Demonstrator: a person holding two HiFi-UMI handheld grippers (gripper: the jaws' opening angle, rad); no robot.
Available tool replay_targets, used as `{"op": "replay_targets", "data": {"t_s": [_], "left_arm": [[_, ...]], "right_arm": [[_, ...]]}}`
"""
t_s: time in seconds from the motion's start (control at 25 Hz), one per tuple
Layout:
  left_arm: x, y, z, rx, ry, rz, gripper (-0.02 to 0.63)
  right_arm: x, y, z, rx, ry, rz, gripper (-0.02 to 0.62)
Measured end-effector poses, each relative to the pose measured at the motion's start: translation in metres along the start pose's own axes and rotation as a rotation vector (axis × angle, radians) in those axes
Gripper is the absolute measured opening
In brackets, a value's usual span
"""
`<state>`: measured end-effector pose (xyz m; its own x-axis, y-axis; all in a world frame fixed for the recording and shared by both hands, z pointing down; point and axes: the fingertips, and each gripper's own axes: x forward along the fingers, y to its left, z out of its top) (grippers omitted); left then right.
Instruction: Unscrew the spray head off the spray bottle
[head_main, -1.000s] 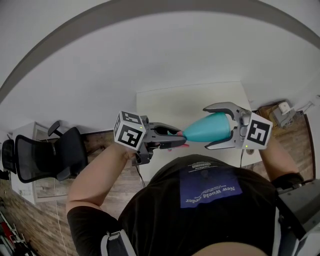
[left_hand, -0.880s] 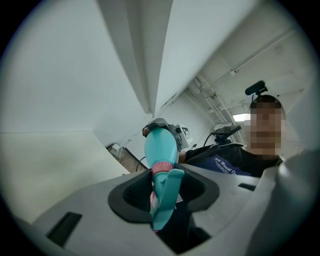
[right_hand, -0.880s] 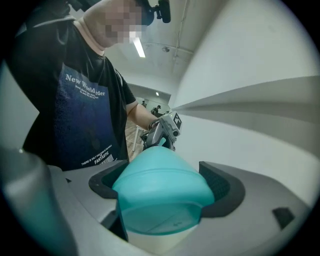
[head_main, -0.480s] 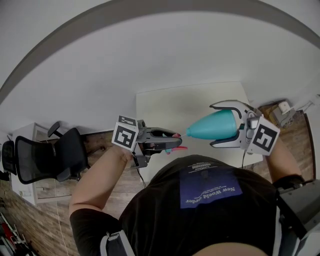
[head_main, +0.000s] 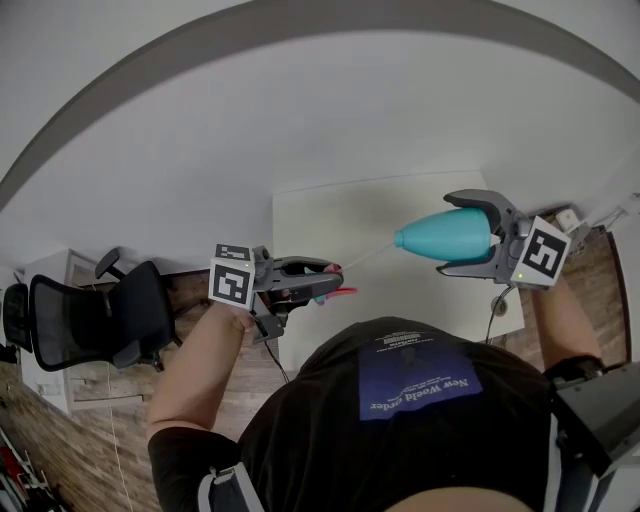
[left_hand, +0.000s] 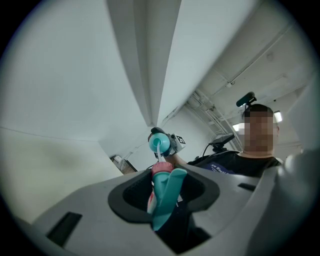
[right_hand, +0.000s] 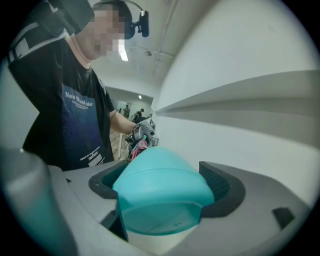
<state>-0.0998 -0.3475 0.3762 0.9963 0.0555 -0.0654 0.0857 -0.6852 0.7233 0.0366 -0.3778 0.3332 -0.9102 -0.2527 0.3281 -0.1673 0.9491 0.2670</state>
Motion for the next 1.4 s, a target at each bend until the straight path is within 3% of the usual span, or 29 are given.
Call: {"op": "replay_targets", "data": {"t_s": [0.4, 0.8, 0.96, 1.4], "left_arm": [[-0.017, 0.009, 0.009, 0.133, -0.170, 0.086, 0.146], [-0.033, 0.014, 0.029, 0.286, -0.491, 0.160, 0.146], [-0.033, 0.014, 0.028, 0.344, -0.550, 0.183, 0.146], [-0.036, 0.016, 0.013, 0.338, -0.704, 0.198, 0.146]], "right_arm": [[-0.026, -0.029, -0.036, 0.272, -0.177, -0.132, 0.446], [-0.029, -0.030, -0.053, 0.466, -0.321, -0.163, 0.446], [-0.025, -0.028, -0.058, 0.543, -0.374, -0.157, 0.446], [-0.028, -0.037, -0.086, 0.782, -0.528, -0.219, 0.446]]}}
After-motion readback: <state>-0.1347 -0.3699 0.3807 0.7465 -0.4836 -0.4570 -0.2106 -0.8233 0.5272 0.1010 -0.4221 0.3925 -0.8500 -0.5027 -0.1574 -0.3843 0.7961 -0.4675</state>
